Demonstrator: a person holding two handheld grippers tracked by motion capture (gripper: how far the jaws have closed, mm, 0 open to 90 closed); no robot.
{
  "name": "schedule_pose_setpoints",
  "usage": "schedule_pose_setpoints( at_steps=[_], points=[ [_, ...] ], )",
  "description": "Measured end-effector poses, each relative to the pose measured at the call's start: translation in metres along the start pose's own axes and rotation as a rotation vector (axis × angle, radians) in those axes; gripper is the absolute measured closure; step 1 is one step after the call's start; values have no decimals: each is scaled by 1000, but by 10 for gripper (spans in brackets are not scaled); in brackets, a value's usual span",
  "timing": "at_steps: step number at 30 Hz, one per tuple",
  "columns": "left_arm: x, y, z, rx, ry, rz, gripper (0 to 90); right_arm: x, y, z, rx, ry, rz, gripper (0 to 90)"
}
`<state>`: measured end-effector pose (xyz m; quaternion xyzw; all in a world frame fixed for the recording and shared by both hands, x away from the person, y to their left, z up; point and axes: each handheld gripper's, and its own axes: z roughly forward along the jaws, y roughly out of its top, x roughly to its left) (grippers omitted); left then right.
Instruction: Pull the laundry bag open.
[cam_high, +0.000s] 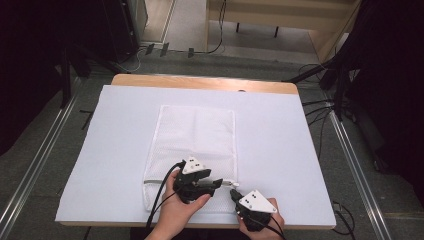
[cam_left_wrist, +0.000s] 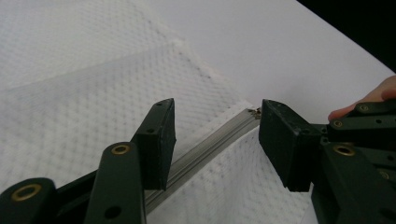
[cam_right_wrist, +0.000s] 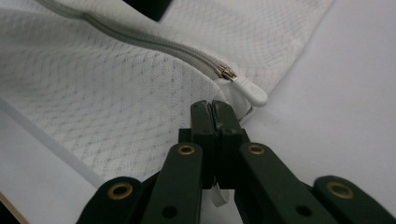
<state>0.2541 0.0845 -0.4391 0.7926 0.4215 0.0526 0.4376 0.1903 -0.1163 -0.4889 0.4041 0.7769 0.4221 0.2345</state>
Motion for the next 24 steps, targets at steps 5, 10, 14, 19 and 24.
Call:
schedule_pose_setpoints(
  at_steps=[5, 10, 14, 19, 24],
  points=[
    [-9, 11, 12, 3, -27, -18, 493, -2, 6, -9, -66, -18, -34, 900],
    [-18, 15, 25, 27, -26, -29, 430, -1, 6, -10, -74, -11, -47, 900],
    [-21, 18, 34, 39, -2, -43, 386, 1, 6, -10, -80, -17, -74, 900],
    [-28, 21, 44, 83, 34, -11, 395, 2, 6, -11, -76, -17, -77, 900],
    [-30, 17, 49, 120, 63, 57, 514, 3, 5, -9, -66, -12, -83, 900]
  ],
)
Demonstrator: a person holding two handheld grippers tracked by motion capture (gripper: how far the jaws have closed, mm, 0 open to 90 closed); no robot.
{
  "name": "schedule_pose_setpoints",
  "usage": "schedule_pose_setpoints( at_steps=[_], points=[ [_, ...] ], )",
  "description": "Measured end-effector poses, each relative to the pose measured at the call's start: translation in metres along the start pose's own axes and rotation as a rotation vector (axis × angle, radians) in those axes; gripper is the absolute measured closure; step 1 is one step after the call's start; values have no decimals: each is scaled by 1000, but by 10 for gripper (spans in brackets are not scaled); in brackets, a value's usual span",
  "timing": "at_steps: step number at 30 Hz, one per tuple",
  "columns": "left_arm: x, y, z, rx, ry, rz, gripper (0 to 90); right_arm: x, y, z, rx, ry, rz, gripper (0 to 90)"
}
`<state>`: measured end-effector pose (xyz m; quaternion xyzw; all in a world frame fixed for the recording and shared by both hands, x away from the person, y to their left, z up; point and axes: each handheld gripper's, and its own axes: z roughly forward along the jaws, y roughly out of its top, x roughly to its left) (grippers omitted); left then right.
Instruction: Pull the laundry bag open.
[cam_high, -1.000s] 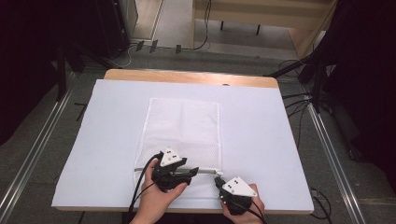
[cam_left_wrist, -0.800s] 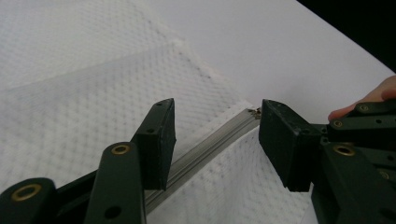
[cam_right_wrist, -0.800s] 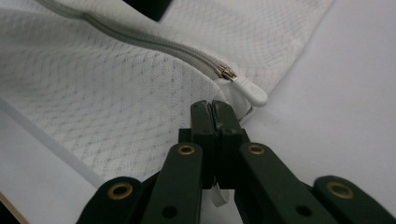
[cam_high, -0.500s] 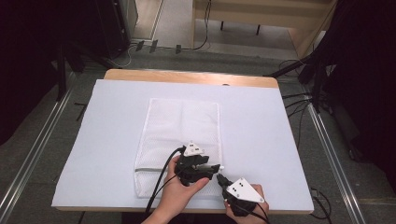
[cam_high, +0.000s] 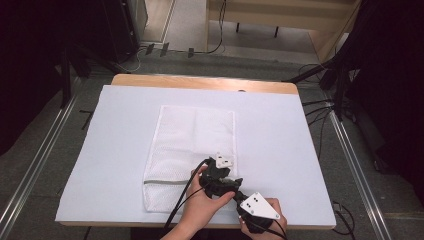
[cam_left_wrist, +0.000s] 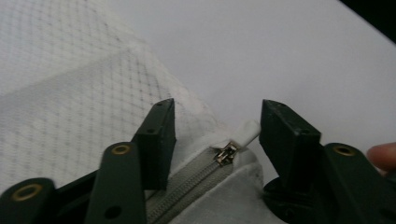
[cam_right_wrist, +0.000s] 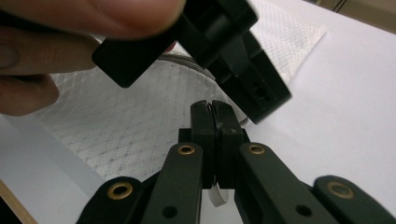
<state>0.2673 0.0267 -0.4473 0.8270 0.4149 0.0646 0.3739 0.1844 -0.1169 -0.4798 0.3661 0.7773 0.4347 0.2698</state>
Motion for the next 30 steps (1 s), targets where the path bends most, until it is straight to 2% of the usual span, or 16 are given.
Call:
schedule_pose_setpoints(
  at_steps=[3, 4, 6, 8, 11, 16, 18, 21, 25, 26, 27, 28, 30],
  points=[
    [0, 0, 0, 6, -17, 19, 628, 1, -1, 1, 8, 4, -3, 900],
    [0, -1, -4, -17, -29, 30, 660, 2, -1, 2, 9, 11, -5, 900],
    [4, -1, -10, -41, -56, 19, 743, 2, -1, 1, 7, 12, -3, 900],
    [8, -2, -16, -61, -63, 12, 789, 2, 0, 1, 8, 7, 1, 900],
    [13, -4, -22, -61, -81, 5, 830, 1, -1, 1, 14, 6, 5, 900],
    [26, -12, -30, -76, -116, -34, 893, 1, -1, 1, 11, -2, 6, 900],
    [28, -13, -30, -84, -126, -48, 873, 1, -1, 1, 10, -1, 6, 900],
    [26, -10, -27, -91, -126, -64, 707, 2, -1, 1, 18, 1, 2, 900],
    [17, -2, -20, -75, -93, -56, 571, 2, -1, 1, 12, 4, -1, 900],
    [13, 1, -16, -66, -80, -45, 540, 2, 0, 1, 11, 3, -2, 900],
    [5, 6, -9, -39, -68, -16, 528, 2, 0, 1, 10, 1, -2, 900],
    [5, 6, -9, -39, -68, -16, 528, 2, 0, 1, 10, 1, -2, 900],
    [-3, 9, 1, 16, -61, 34, 557, 2, 0, 0, 7, 5, -1, 900]
  ],
)
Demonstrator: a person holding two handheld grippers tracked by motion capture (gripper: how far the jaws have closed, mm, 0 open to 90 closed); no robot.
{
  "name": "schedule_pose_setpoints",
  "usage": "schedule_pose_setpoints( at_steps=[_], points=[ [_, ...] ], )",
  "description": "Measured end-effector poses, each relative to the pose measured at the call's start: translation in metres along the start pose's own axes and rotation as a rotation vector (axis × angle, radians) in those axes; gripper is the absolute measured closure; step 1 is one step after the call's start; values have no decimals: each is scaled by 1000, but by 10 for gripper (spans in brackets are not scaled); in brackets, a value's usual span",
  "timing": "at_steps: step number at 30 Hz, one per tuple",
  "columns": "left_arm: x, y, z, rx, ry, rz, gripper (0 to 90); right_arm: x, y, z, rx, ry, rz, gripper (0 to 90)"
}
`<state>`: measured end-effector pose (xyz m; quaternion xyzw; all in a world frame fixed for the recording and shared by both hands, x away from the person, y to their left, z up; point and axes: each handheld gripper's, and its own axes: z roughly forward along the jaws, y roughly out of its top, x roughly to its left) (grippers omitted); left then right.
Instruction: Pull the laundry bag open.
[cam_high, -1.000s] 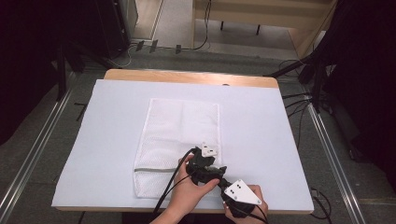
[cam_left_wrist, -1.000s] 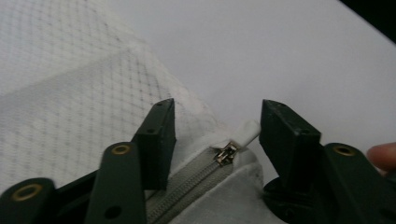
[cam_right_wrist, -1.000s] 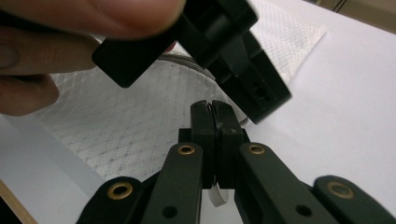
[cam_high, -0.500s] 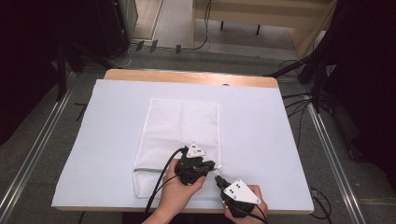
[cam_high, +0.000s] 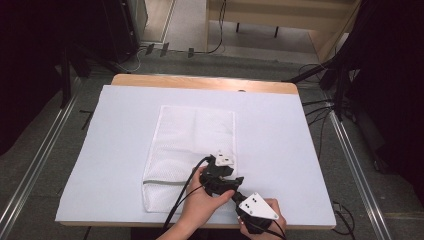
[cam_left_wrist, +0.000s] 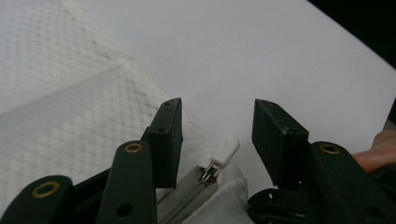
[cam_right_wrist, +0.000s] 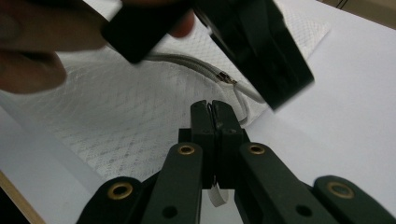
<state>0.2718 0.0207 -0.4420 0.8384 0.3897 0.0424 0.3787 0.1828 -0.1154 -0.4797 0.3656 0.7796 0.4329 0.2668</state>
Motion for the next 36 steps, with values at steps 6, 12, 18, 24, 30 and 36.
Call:
schedule_pose_setpoints(
  at_steps=[6, 12, 18, 24, 30, 36],
  points=[
    [5, 0, -3, 19, -6, 6, 781, -1, 0, 0, -1, 5, -3, 900],
    [14, -1, -23, -34, -40, -17, 814, 0, 0, 0, 4, 1, -3, 900],
    [17, -7, -30, -44, -55, -39, 814, -1, -1, 1, 6, -4, 1, 900],
    [19, -12, -30, -31, -84, -78, 813, -1, -1, 0, 10, -9, 5, 900],
    [24, -15, -30, -26, -124, -125, 814, -3, -1, 0, 10, -15, 7, 900],
    [31, -21, -27, -16, -162, -171, 812, -2, -1, 0, 10, -16, 3, 900]
  ],
)
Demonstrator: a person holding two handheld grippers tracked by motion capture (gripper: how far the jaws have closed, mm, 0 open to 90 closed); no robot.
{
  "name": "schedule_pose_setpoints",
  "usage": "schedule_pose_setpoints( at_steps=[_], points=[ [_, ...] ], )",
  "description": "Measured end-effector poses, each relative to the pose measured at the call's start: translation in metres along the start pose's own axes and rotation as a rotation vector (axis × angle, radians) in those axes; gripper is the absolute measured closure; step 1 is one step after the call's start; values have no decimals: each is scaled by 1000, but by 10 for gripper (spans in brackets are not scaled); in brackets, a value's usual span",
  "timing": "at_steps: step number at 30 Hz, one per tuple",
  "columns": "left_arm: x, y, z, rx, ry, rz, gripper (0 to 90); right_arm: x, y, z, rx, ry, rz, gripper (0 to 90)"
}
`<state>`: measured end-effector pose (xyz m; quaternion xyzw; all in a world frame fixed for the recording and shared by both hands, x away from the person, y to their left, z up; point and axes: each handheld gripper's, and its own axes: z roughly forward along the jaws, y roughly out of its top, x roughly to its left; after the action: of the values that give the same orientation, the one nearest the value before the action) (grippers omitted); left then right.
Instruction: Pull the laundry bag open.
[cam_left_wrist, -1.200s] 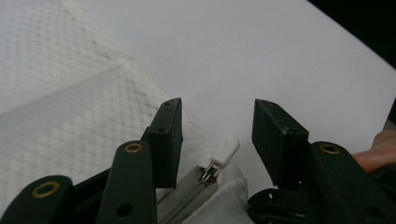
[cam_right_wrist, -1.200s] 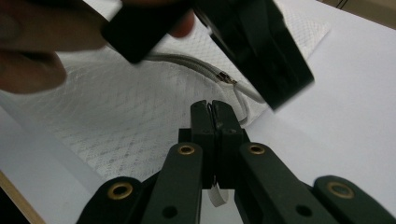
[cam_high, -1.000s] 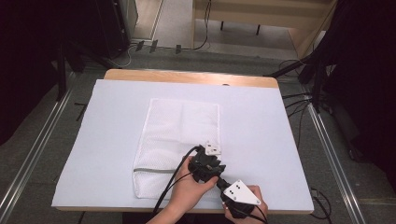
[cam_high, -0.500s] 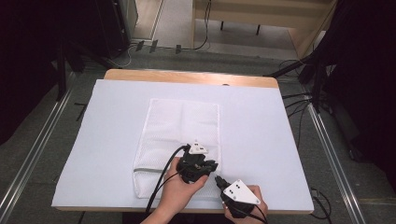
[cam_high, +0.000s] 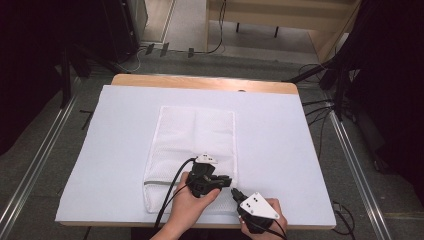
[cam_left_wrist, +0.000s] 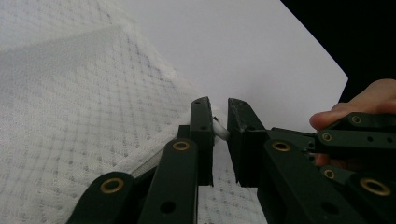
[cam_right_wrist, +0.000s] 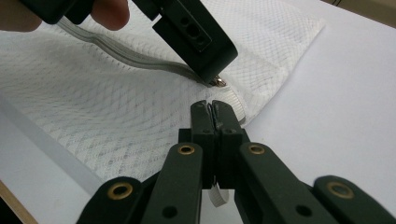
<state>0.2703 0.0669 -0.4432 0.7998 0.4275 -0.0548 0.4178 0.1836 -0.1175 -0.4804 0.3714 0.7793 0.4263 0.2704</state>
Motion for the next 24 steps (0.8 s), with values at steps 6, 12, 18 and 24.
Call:
schedule_pose_setpoints(
  at_steps=[6, 12, 18, 24],
  points=[
    [5, -4, 0, 10, -13, -12, 822, -1, 0, 0, -5, -4, 0, 900],
    [7, -6, -2, 11, -27, -17, 861, 0, 0, 0, -2, -10, -7, 900],
    [6, -7, -3, 10, 3, 25, 873, -2, 2, -2, -9, -33, 7, 900],
    [7, -9, -8, 19, 54, 71, 874, -2, 4, -5, -8, -39, -2, 900]
  ],
)
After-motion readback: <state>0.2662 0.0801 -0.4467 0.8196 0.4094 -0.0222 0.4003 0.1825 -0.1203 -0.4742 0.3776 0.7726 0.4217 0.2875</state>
